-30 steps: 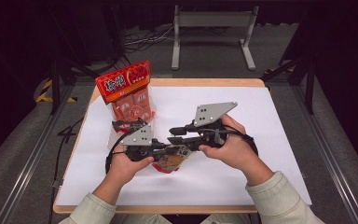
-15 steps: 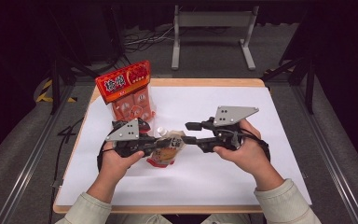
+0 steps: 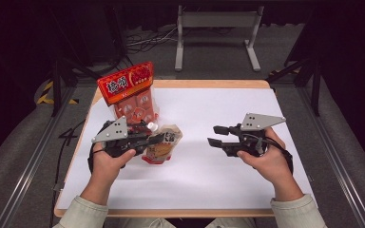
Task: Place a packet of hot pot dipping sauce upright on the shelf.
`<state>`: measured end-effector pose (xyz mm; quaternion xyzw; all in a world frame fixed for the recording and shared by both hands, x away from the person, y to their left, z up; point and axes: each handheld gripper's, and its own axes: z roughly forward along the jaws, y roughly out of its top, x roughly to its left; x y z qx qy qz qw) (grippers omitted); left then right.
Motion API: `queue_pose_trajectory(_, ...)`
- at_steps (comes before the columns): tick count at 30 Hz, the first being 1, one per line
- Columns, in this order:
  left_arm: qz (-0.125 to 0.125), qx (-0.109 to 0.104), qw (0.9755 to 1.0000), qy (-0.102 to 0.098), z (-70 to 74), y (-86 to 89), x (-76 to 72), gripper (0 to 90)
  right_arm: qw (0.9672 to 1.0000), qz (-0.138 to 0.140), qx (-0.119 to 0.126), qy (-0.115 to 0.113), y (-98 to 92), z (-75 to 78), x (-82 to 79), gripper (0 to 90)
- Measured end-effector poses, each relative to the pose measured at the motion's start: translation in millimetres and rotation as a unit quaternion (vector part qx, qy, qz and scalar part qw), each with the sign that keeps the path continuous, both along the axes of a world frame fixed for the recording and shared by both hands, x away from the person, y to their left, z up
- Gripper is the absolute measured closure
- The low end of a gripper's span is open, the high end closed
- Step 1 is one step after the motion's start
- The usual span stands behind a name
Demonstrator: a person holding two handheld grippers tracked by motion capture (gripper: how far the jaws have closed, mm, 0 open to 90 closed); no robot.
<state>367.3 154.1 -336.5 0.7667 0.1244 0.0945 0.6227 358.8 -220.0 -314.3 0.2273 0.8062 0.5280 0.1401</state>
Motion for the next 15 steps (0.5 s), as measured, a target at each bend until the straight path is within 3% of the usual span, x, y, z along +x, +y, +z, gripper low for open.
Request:
queue_pose_trajectory(2, 0.002, -0.004, 1.0000, -0.002, 1.1, 1.7, -0.5, 88.3, 0.9998, -0.012, -0.015, 0.000, -3.1, -2.0, 0.9, 52.8)
queue_pose_trajectory(9, 0.019, -0.020, 0.9992, -0.029, 7.0, 7.9, -4.0, 88.4, 0.9996, -0.024, -0.014, 0.008, -8.5, -4.4, 3.0, 52.5)
queue_pose_trajectory(15, 0.037, -0.033, 0.9980, -0.039, 13.1, 18.4, -2.9, 88.4, 0.9995, -0.026, -0.013, 0.014, -10.0, -7.2, 4.7, 52.7)
